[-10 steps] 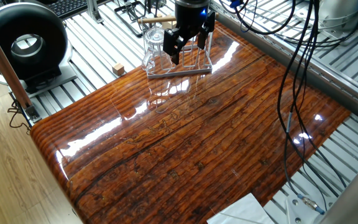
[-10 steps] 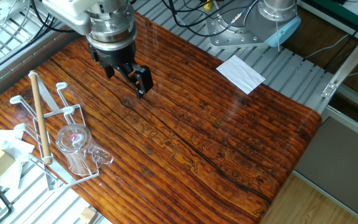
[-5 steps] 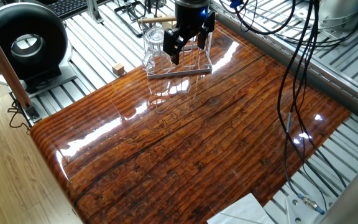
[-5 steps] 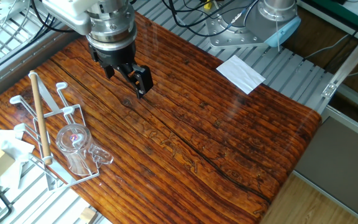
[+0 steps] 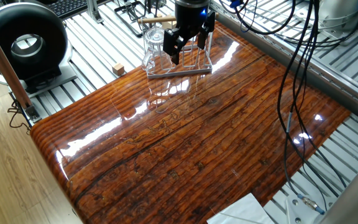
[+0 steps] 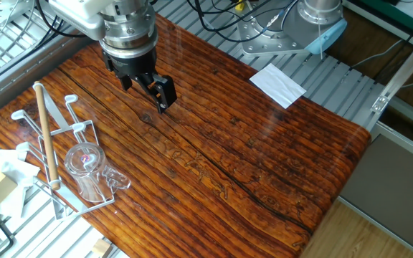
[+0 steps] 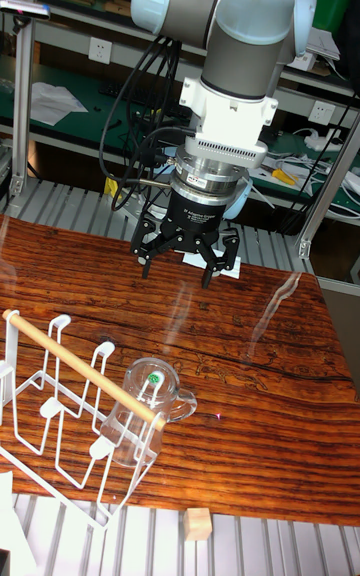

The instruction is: Take the cup off the cup rack

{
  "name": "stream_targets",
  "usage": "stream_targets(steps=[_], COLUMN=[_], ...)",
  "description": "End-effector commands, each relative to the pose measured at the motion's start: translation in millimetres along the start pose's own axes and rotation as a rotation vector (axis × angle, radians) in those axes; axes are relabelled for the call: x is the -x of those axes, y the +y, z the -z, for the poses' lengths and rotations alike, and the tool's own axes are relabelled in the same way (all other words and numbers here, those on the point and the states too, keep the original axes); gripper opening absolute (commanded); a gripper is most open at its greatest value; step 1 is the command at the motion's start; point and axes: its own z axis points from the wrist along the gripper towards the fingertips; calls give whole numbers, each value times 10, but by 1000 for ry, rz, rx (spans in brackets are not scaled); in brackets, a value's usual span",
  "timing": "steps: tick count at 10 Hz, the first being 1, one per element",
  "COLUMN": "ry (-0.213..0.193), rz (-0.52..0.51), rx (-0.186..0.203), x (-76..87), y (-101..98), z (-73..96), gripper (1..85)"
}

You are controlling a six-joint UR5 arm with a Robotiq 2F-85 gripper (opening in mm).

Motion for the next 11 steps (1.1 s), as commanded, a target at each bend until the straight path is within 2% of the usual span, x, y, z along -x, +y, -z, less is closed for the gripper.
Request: stream_targets(steps=[1, 2, 11], ry=[0, -204, -207], rz=[0, -108, -86], rx=[0, 146, 136], x=[-1, 542, 551], y=[22, 371, 369], z=[0, 79, 62], gripper=[13, 13, 13])
